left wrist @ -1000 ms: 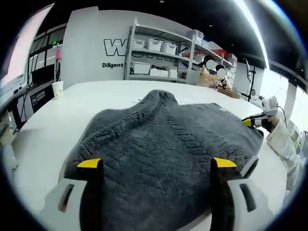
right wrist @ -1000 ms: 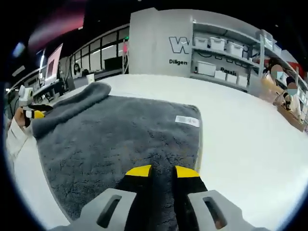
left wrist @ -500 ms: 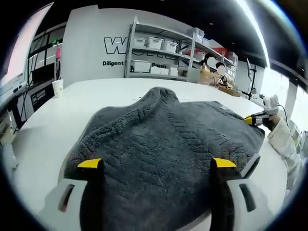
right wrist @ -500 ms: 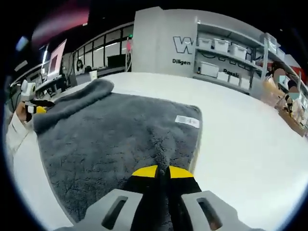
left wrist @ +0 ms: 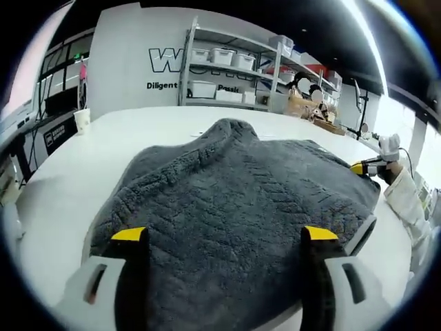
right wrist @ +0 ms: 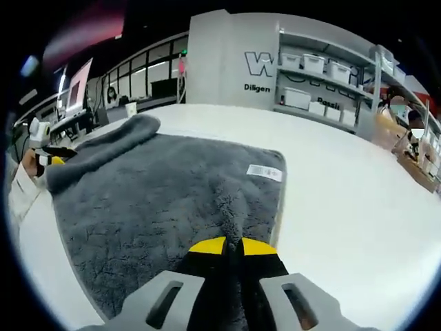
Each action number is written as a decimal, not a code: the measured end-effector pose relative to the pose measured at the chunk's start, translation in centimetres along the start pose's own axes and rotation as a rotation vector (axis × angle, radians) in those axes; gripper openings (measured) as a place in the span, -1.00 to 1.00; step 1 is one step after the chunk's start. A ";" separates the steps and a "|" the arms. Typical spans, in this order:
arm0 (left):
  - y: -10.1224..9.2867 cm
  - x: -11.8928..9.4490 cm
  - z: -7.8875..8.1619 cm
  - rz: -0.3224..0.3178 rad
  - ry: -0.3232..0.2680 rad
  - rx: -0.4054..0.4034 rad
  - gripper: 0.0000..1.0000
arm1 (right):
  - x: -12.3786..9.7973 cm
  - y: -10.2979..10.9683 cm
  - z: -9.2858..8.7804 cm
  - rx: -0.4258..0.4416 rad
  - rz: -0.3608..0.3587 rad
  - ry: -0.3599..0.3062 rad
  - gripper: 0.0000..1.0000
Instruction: Open the folded towel by lifting each exposed corner and separating the folded layers until the towel lies flat within the target outline without major curled edges
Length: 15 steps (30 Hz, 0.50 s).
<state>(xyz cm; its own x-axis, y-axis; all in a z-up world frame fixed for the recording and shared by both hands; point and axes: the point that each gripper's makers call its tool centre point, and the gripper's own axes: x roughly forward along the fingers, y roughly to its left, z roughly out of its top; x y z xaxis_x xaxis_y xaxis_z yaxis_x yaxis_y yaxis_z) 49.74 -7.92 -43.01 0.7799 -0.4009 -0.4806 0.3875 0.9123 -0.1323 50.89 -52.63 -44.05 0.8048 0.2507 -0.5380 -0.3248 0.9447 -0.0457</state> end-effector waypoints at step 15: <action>0.8 0.2 -0.2 0.043 0.008 0.015 0.61 | -0.3 -0.8 -0.3 0.006 -0.025 0.009 -1.00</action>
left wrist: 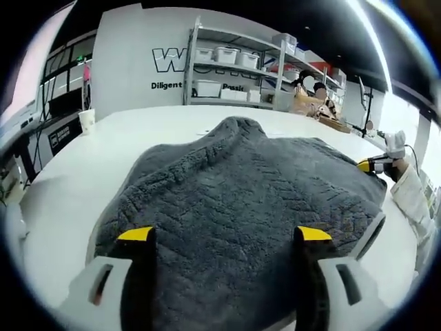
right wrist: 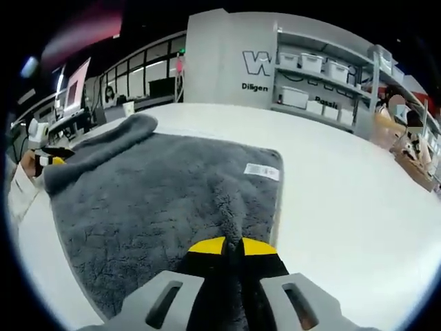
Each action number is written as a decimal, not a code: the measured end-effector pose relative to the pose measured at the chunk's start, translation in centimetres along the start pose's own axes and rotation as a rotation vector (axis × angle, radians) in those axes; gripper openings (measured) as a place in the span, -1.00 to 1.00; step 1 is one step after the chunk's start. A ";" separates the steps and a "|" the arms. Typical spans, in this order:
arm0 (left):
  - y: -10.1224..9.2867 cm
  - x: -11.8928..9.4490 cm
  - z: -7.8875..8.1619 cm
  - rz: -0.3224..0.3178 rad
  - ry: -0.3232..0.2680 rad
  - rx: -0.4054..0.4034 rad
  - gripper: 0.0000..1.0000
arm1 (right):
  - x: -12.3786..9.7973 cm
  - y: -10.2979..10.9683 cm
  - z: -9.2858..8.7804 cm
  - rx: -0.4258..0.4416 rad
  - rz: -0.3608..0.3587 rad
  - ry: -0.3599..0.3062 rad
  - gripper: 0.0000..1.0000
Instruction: Open the folded towel by lifting each exposed corner and separating the folded layers until the towel lies flat within the target outline without major curled edges
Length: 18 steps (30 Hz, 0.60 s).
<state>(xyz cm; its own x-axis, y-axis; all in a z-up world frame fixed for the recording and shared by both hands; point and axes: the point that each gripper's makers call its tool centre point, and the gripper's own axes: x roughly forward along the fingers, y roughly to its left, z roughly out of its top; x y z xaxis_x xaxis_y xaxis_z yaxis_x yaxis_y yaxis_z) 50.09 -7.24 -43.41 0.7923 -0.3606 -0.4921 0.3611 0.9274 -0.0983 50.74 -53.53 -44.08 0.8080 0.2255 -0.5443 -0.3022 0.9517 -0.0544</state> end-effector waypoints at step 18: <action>0.0 0.0 -0.1 0.006 0.003 0.007 0.59 | -0.8 -1.9 -0.6 0.023 -0.059 0.017 -0.97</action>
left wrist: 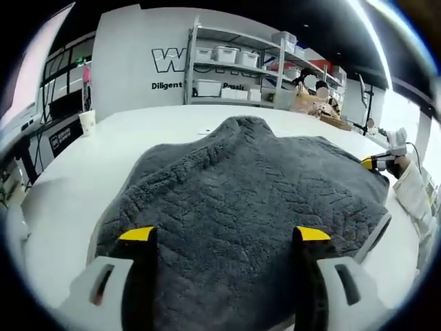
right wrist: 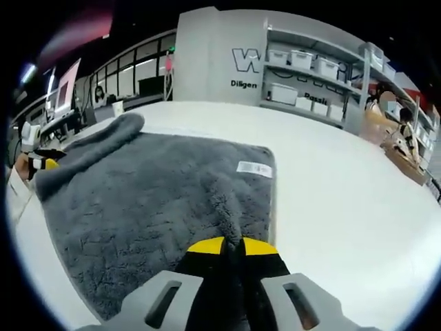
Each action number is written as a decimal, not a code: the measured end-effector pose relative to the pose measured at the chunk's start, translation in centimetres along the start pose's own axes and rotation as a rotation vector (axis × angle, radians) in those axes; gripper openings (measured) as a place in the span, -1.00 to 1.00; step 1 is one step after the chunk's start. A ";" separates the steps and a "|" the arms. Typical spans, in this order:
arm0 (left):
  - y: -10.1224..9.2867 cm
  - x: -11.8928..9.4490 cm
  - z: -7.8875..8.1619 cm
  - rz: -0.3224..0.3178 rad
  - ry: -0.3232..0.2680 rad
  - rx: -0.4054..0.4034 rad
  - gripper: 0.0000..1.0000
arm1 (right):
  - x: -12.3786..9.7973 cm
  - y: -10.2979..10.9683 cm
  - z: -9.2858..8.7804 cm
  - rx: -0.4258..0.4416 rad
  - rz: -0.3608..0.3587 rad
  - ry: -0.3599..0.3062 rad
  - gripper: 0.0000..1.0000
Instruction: Open the folded towel by lifting each exposed corner and separating the folded layers until the towel lies flat within the target outline without major curled edges
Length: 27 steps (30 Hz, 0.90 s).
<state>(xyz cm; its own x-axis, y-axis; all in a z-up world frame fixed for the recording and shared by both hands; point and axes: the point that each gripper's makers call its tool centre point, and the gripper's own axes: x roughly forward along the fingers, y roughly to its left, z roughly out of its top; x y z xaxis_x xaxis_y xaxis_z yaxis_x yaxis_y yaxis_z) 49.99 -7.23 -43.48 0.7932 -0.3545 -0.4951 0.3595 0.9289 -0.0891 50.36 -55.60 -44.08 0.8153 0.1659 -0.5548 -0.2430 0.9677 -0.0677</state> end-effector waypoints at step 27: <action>0.2 0.1 -0.1 0.007 0.008 0.016 0.57 | -1.3 -3.8 -1.1 0.004 -0.161 0.046 -0.88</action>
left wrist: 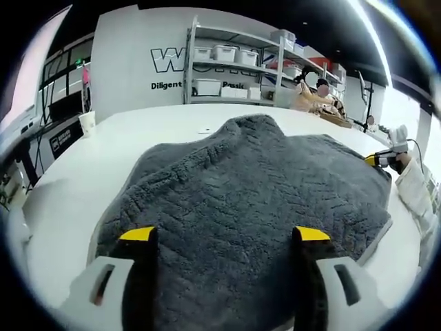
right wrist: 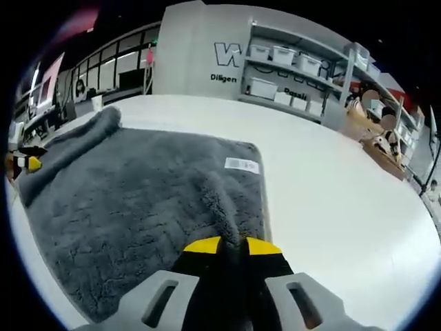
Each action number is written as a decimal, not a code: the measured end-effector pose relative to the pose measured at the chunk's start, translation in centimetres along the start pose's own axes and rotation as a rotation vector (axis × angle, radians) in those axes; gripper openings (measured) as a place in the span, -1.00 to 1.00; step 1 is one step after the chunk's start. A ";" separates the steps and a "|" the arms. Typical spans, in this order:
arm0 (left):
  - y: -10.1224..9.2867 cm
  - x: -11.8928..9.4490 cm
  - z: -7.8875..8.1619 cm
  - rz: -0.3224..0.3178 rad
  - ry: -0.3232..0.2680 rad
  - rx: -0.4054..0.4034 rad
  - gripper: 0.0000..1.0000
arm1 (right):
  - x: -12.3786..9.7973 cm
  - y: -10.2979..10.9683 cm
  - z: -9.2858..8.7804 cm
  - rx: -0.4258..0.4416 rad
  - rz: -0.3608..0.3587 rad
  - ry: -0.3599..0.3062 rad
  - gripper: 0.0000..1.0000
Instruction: Open the folded towel by lifting each exposed corner and separating the folded layers until the towel lies flat within the target outline without major curled edges
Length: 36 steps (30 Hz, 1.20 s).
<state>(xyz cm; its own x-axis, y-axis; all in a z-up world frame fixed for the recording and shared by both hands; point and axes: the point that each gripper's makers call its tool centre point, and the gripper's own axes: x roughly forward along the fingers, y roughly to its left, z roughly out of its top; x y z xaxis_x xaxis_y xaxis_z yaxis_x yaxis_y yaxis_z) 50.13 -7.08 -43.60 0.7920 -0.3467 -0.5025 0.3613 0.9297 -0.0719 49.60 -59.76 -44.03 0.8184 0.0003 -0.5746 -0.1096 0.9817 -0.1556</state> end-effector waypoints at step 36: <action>-0.1 -0.1 -0.2 0.009 0.010 0.017 0.56 | -1.7 -4.9 -1.3 -0.042 -0.239 0.085 -0.57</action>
<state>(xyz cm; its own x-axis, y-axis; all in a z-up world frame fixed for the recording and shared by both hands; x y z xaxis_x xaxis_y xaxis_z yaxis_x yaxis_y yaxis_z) 49.90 -7.17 -43.71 0.7905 -0.3371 -0.5113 0.3627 0.9304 -0.0527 48.02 -64.79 -43.38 0.7740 -0.2484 -0.5824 0.0566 0.9433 -0.3271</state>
